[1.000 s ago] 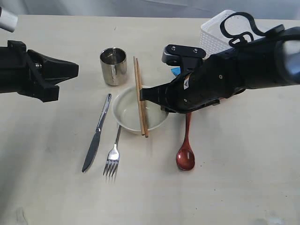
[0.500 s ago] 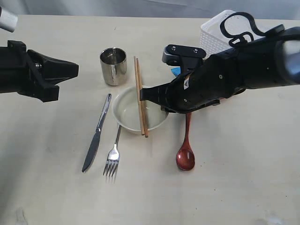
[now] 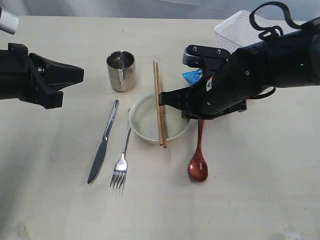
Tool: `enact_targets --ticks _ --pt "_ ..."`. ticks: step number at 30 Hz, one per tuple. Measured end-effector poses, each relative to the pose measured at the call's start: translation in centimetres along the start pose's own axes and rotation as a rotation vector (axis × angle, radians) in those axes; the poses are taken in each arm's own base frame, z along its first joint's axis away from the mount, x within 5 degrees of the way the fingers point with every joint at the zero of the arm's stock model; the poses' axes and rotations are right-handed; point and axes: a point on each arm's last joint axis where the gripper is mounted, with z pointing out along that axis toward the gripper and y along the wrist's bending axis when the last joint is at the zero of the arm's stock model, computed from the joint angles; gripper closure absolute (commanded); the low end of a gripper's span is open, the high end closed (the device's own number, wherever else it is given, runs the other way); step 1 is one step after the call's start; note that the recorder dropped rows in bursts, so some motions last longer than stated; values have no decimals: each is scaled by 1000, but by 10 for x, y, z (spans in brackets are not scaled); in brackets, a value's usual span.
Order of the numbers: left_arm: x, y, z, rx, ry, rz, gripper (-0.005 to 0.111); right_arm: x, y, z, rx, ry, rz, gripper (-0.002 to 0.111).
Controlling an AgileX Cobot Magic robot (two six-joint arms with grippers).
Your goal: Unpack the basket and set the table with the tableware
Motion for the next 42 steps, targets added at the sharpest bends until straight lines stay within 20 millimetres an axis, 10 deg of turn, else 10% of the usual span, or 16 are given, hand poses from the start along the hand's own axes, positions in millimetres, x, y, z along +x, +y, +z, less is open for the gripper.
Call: enact_targets --ticks 11,19,27,36,42 --pt "0 0 0 0 0 0 107 3 -2 0 19 38 -6 99" --pt "0 0 0 0 0 0 107 3 -2 0 17 33 -6 59" --pt "0 0 0 0 0 0 107 2 -1 -2 16 24 -15 58" --pt "0 0 0 0 0 0 107 -8 4 -92 -40 -156 -106 58" --pt "0 0 0 0 0 0 107 28 -18 -147 -115 -434 -214 58"
